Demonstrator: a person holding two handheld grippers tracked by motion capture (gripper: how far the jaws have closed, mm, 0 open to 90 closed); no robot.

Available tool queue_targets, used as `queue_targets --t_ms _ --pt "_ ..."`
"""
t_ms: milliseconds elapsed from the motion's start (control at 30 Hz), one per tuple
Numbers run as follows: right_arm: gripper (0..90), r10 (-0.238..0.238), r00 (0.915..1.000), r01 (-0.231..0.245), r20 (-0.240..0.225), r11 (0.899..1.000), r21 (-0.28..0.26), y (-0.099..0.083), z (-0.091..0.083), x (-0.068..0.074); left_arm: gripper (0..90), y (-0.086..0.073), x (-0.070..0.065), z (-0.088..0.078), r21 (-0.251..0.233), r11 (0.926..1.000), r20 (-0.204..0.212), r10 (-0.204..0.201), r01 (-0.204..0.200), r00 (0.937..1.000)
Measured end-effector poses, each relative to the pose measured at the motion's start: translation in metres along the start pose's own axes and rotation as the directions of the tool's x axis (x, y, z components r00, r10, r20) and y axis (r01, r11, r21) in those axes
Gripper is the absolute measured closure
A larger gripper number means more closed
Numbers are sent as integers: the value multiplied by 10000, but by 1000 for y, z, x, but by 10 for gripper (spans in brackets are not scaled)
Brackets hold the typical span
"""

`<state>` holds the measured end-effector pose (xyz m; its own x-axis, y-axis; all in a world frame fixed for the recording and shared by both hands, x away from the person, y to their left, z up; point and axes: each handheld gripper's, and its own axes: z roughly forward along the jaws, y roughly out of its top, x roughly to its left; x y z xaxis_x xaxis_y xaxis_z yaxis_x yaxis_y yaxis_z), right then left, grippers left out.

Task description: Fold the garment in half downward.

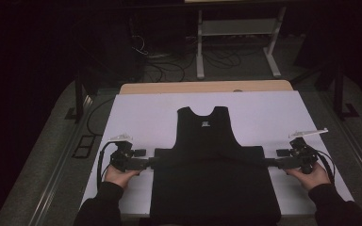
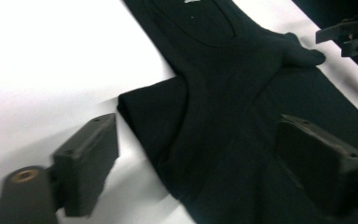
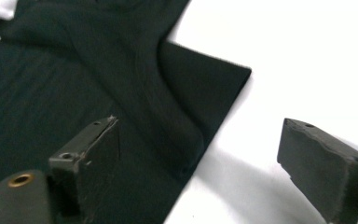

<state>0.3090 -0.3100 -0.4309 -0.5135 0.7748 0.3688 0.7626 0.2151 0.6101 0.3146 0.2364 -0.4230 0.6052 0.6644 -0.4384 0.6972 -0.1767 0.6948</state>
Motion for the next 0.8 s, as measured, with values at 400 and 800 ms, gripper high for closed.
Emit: queue_targets --t_ms 400,800 --pt "0 -226 9997 231 86 9979 -613 16 -3 5 0 13 -1 1 100 9996 -76 269 -268 9996" --pt "0 -612 9980 622 156 9959 -662 37 -6 8 0 32 -3 1 -82 9987 -114 501 -502 9987"
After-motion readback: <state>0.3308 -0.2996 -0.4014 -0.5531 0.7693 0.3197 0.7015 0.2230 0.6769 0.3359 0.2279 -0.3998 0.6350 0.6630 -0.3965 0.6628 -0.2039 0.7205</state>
